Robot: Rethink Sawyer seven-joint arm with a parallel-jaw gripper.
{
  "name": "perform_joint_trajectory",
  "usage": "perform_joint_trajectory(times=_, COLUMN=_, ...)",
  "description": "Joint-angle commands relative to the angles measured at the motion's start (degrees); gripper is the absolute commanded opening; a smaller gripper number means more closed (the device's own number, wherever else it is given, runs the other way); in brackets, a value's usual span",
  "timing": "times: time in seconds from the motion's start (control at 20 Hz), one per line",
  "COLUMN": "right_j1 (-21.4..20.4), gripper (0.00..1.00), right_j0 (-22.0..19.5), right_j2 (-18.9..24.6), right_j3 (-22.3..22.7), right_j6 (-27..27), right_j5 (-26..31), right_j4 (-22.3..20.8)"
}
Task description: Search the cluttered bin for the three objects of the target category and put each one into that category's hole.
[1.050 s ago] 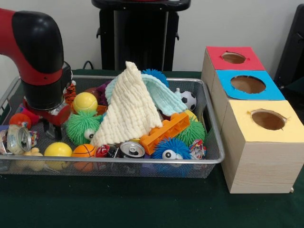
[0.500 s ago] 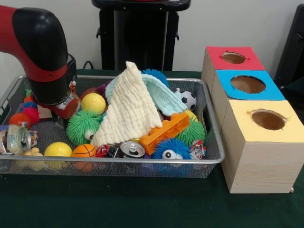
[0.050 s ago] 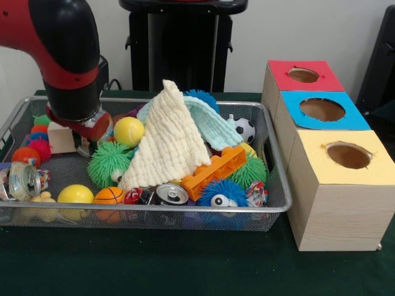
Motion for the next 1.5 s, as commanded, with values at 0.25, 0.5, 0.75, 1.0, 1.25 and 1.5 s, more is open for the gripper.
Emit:
perform_joint_trajectory(times=0.25, right_j1=-13.6, gripper=0.00, right_j0=2.9, right_j2=-0.7, right_j3=7.9, right_j6=-0.6, right_j5=0.4, right_j4=-0.8)
perform_joint_trajectory(times=0.5, right_j1=-14.7, gripper=0.00, right_j0=2.9, right_j2=-0.8, right_j3=7.9, right_j6=-1.0, right_j5=1.5, right_j4=-0.5)
perform_joint_trajectory(times=0.75, right_j1=-15.8, gripper=0.00, right_j0=3.9, right_j2=-0.3, right_j3=7.9, right_j6=-0.3, right_j5=4.2, right_j4=1.1)
perform_joint_trajectory(times=1.0, right_j1=-14.5, gripper=0.00, right_j0=5.6, right_j2=0.3, right_j3=10.3, right_j6=3.1, right_j5=1.1, right_j4=2.1)
perform_joint_trajectory(times=1.25, right_j1=-14.8, gripper=0.00, right_j0=7.5, right_j2=0.6, right_j3=13.4, right_j6=5.6, right_j5=-0.7, right_j4=3.9)
perform_joint_trajectory(times=1.5, right_j1=-15.8, gripper=0.00, right_j0=11.6, right_j2=-0.1, right_j3=15.2, right_j6=9.6, right_j5=-0.7, right_j4=6.7)
